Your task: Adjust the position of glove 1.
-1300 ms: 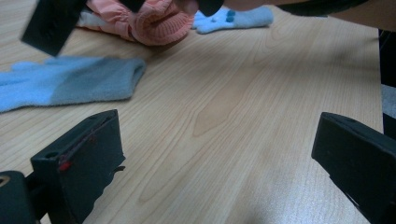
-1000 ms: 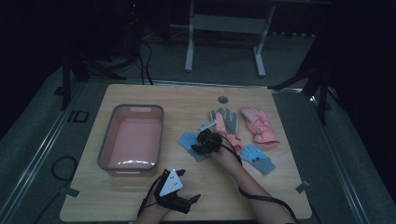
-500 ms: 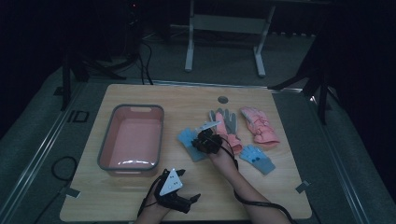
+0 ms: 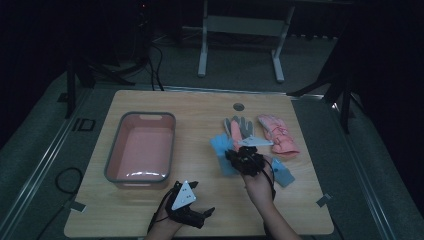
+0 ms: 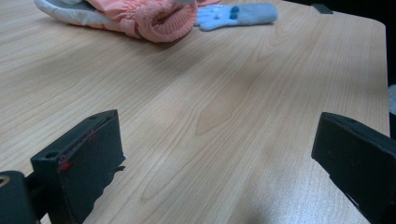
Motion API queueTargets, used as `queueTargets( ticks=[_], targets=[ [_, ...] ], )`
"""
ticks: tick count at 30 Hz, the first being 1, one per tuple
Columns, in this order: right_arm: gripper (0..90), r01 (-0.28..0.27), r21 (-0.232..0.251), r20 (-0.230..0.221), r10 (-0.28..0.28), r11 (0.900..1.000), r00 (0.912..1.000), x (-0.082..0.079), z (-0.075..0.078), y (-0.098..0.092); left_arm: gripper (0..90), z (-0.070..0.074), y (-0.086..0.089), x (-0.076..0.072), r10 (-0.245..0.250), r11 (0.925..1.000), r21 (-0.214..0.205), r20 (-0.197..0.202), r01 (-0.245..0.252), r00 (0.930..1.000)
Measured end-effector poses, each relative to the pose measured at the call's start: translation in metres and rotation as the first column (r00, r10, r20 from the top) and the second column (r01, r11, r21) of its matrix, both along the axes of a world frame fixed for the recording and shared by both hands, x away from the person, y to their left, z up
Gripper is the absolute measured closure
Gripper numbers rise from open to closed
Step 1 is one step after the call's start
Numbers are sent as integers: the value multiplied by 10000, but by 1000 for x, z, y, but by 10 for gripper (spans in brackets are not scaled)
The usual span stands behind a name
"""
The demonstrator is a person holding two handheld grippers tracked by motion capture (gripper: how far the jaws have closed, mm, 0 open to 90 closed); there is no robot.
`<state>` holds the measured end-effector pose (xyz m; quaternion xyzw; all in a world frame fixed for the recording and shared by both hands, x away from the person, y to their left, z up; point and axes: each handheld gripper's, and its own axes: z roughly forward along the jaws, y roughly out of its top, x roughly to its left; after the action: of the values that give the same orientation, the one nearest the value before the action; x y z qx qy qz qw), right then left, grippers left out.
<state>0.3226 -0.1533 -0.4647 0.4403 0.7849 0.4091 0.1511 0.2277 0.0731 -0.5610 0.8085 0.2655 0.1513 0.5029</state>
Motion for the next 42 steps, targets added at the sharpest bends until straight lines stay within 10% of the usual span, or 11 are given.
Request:
queueTargets(
  ticks=[12,26,34,42],
  targets=[
    [846,1388,-225,-605,-1399,9901,9883,-52,-38,-27,21,0,-1,-1,24,10000,71,48,-24,10000],
    [818,1670,-809,-1400,-1771,9826,9742,-55,-83,-35,21,0,-1,0,23,10000,75,30,-23,10000],
    [711,1541,-452,-1379,-1589,9870,9776,-55,-81,-36,21,0,-1,0,0,10000,62,3,0,10000],
    [634,838,-1009,13,-841,9914,9965,-37,-47,-56,21,0,-1,0,-45,10000,84,-6,45,10000]
  ],
)
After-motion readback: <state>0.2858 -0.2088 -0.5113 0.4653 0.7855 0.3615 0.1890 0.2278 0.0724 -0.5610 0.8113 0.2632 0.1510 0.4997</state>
